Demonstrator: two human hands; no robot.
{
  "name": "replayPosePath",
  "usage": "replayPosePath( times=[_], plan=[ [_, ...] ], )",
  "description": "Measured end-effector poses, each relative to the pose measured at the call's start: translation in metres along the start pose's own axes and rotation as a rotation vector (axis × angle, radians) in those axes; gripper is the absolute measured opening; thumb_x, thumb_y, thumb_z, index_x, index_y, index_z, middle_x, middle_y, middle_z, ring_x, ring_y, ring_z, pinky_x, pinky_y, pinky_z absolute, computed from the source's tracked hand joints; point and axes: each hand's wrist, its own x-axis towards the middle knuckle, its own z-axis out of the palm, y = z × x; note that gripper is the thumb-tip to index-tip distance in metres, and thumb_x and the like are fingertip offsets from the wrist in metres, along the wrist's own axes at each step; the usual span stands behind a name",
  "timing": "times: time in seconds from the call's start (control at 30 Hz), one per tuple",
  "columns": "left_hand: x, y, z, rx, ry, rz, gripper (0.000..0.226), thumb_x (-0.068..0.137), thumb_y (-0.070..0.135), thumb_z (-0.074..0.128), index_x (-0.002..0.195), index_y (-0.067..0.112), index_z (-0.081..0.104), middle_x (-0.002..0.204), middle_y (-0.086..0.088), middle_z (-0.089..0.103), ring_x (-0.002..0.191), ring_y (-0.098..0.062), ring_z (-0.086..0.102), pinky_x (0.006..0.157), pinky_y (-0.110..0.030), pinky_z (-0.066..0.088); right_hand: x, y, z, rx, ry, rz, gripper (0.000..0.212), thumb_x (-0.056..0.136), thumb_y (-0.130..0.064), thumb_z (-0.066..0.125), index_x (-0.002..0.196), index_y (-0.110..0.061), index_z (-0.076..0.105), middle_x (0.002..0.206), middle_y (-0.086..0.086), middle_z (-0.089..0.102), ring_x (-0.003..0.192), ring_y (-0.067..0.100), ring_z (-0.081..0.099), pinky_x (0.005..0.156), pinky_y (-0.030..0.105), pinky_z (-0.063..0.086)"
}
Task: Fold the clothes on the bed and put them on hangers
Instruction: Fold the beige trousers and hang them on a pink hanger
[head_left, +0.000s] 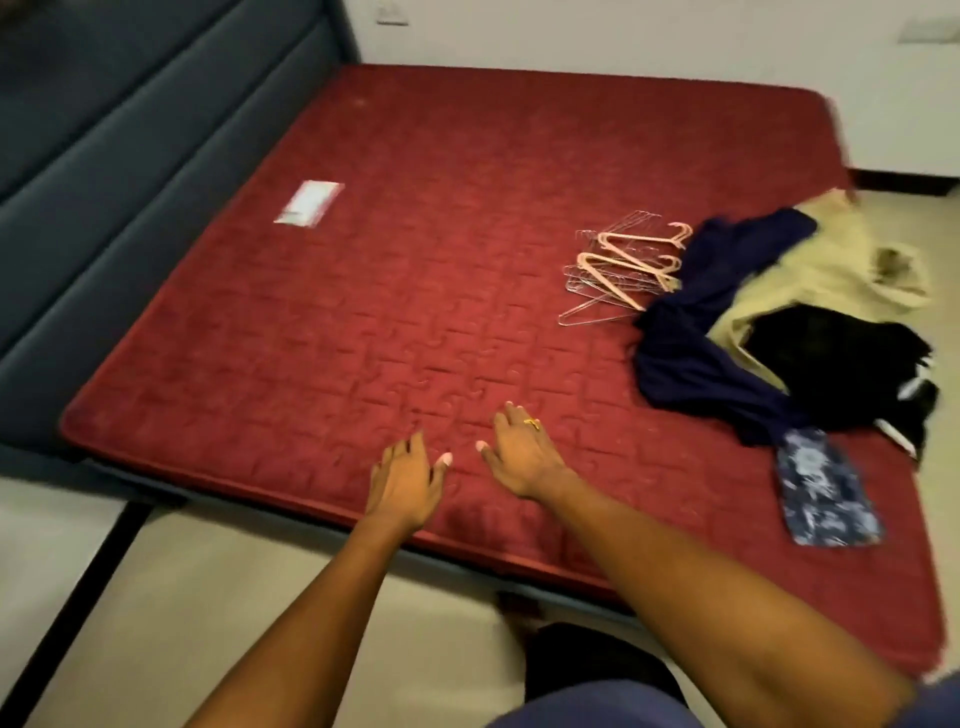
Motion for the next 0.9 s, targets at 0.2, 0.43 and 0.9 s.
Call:
replayPosePath(
  times=[0.2, 0.43, 0.9],
  plan=[
    [-0.001, 0.108, 0.050, -0.007, 0.009, 0.172, 0.064, 0.103, 0.053, 0.038, 0.149, 0.008, 0.037, 0.142, -0.023, 0.051, 0.130, -0.042, 0.047, 0.102, -0.051, 0.043, -0.092, 0.106, -0.038, -0.044, 0.062, 0.143, 0.059, 0.105, -0.045, 0.044, 0.145, -0.003, 0.039, 0.162, 0.028, 0.024, 0.151, 0.043, 0.024, 0.121, 0.055, 0.026],
    [-0.026, 0.261, 0.083, -0.042, -0.032, 0.360, 0.061, 0.104, 0.052, 0.039, 0.148, 0.011, 0.037, 0.143, -0.021, 0.050, 0.132, -0.040, 0.045, 0.103, -0.053, 0.040, -0.171, 0.240, -0.097, -0.122, 0.124, 0.322, 0.057, 0.103, -0.047, 0.047, 0.141, -0.004, 0.044, 0.161, 0.027, 0.026, 0.147, 0.044, 0.029, 0.118, 0.055, 0.031],
    [0.055, 0.453, 0.166, 0.027, -0.168, 0.353, 0.063, 0.102, 0.056, 0.037, 0.148, 0.013, 0.036, 0.146, -0.016, 0.048, 0.132, -0.037, 0.045, 0.106, -0.055, 0.039, -0.134, 0.495, -0.110, 0.025, 0.001, 0.417, 0.047, 0.095, -0.040, 0.056, 0.125, -0.003, 0.055, 0.131, 0.023, 0.052, 0.123, 0.043, 0.050, 0.105, 0.049, 0.043]
  ],
)
